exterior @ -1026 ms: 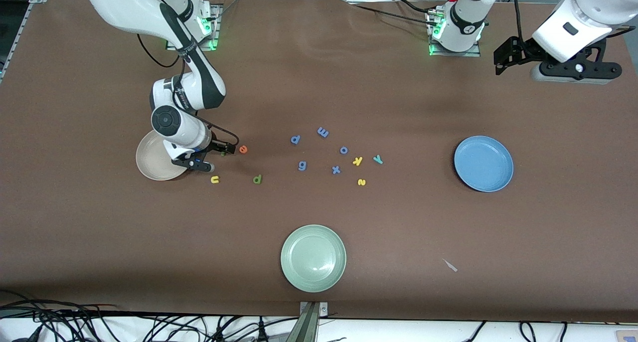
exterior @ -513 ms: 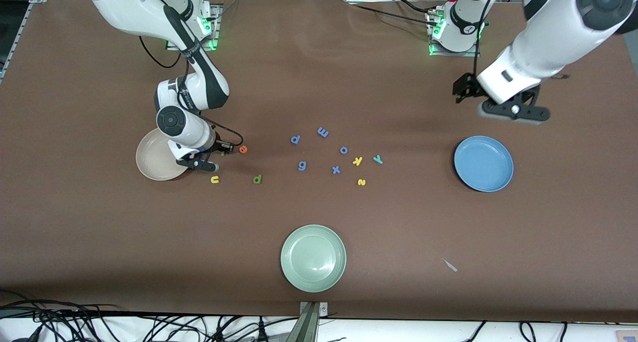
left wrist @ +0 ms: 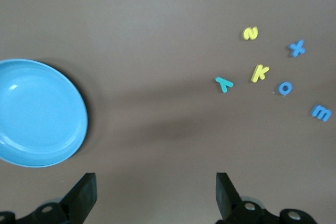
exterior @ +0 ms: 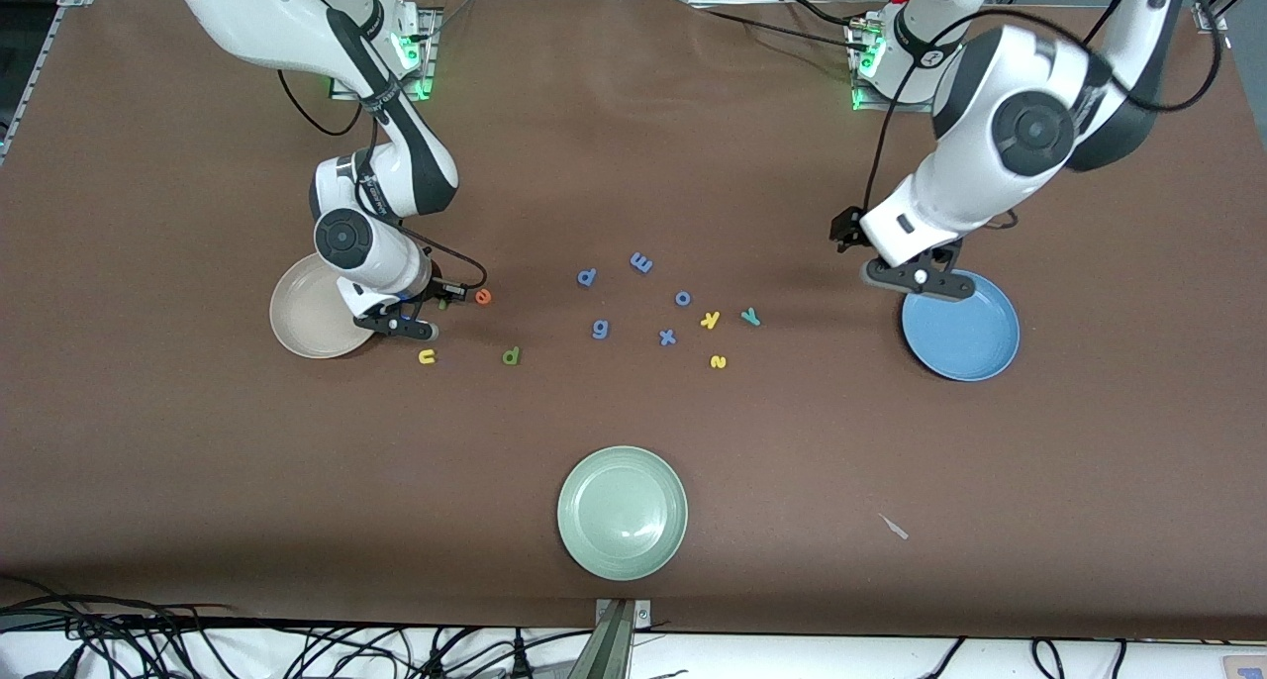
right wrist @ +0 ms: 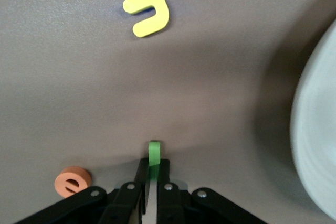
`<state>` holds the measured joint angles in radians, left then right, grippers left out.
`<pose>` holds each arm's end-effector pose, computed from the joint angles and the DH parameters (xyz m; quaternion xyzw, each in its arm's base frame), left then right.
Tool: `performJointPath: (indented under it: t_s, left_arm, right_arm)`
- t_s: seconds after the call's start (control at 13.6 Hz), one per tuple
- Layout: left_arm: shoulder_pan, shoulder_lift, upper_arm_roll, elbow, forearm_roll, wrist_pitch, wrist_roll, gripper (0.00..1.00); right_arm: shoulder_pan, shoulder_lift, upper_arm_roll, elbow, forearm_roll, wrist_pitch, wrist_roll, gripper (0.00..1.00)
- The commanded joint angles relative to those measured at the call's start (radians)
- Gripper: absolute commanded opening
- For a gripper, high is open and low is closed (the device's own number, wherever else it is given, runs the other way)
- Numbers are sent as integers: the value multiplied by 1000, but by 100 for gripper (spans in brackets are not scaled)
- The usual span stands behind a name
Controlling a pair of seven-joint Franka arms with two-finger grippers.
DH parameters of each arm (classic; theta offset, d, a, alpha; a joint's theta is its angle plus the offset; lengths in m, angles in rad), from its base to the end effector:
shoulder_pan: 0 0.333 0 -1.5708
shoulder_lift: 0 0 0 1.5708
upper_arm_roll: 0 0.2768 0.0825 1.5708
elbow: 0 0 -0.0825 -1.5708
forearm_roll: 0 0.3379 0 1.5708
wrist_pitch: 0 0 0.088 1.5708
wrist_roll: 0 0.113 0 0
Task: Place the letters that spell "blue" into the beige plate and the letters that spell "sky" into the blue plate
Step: 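Drop the green l in the white plate while the left gripper grasps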
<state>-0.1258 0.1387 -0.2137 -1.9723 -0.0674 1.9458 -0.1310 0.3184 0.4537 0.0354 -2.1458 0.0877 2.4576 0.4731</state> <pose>0.4897 -0.1760 0.3687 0.9917 -0.0890 -0.0893 0.0248 0.4797 0.1781 0.1746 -0.9923 0.0964 0.0782 0.0018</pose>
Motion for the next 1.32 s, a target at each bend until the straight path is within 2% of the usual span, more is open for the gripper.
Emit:
performJointPath:
  t_s: [0.0, 0.22, 0.29, 0.66, 0.81, 0.88, 0.95, 1.25]
  left_arm:
    - [-21, 109, 4, 23, -20, 10, 7, 100]
    - [-41, 182, 4, 44, -22, 12, 22, 100]
    - [-54, 205, 4, 64, -23, 28, 21, 100]
    - [-126, 317, 8, 66, -100, 252, 7, 100]
    - [-162, 372, 14, 66, -101, 352, 7, 99]
    - [-175, 396, 16, 63, -101, 405, 5, 98]
    - [-187, 418, 16, 62, -101, 447, 5, 94]
    - [-213, 444, 39, 56, -98, 492, 7, 88]
  right_arm:
    - [-2, 0, 1, 88, 7, -145, -25, 0]
    - [-31, 0, -15, 248, -3, -423, -92, 0]
    - [-48, 0, -32, 268, -5, -465, -147, 0]
    - [-65, 3, -188, 267, -5, -503, -480, 0]
    - [-74, 17, -215, 265, -2, -500, -508, 0]
    - [-73, 25, -215, 268, 1, -500, -487, 59]
    - [-68, 25, -215, 270, 1, -500, -461, 100]
    - [16, 16, -207, 285, 17, -488, -274, 100]
